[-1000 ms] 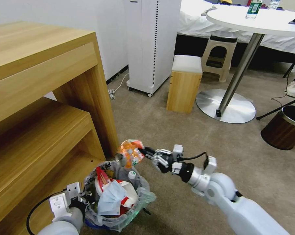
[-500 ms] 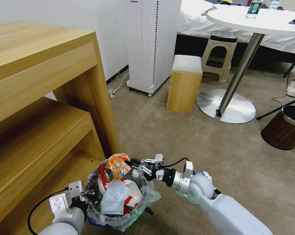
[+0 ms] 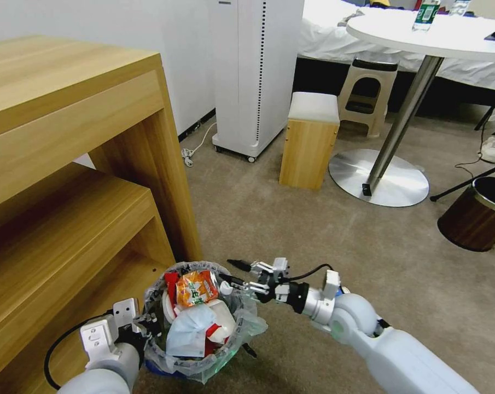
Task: Pick up the trash bin and place the garbage on the floor into it.
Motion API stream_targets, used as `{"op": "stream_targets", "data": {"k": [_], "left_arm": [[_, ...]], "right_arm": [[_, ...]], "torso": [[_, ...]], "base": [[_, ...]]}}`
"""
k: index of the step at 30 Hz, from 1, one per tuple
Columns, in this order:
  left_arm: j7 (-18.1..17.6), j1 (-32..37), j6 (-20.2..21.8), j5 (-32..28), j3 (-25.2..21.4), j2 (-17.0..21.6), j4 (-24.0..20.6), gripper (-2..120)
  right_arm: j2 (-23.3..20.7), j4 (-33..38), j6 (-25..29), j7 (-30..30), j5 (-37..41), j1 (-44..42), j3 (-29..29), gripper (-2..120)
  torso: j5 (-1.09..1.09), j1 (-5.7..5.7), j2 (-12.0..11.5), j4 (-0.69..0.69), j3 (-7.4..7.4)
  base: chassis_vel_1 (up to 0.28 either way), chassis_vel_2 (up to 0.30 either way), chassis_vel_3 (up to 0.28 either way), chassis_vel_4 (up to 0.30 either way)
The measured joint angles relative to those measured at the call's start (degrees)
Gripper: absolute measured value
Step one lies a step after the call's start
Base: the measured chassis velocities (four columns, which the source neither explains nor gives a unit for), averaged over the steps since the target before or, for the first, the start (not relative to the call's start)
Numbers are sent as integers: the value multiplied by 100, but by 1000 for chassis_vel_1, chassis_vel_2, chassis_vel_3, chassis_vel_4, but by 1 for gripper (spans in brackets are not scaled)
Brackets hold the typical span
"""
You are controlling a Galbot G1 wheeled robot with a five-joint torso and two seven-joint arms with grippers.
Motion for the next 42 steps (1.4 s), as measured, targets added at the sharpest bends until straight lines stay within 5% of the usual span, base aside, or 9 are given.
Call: {"op": "stream_targets", "data": {"k": [9, 24, 42], "left_arm": [[-2, -257, -9, -101, -126, -13, 178, 0], [26, -293, -56, -42, -197, -155, 238, 0], [76, -327, -98, 38, -233, -217, 289, 0]], "right_arm": [[-919, 312, -756, 1492, -463, -920, 1031, 100], [-1371, 442, -2972, 4756, 656, -1696, 1155, 100], [-880, -1510, -2720, 4792, 416, -1347, 1289, 100]], "torso": [[0, 0, 0, -1, 0], [-1, 0, 0, 0, 0], [-1, 0, 0, 0, 0]], "base": [[0, 0, 0, 0], [0, 0, 0, 0], [0, 0, 0, 0]]}}
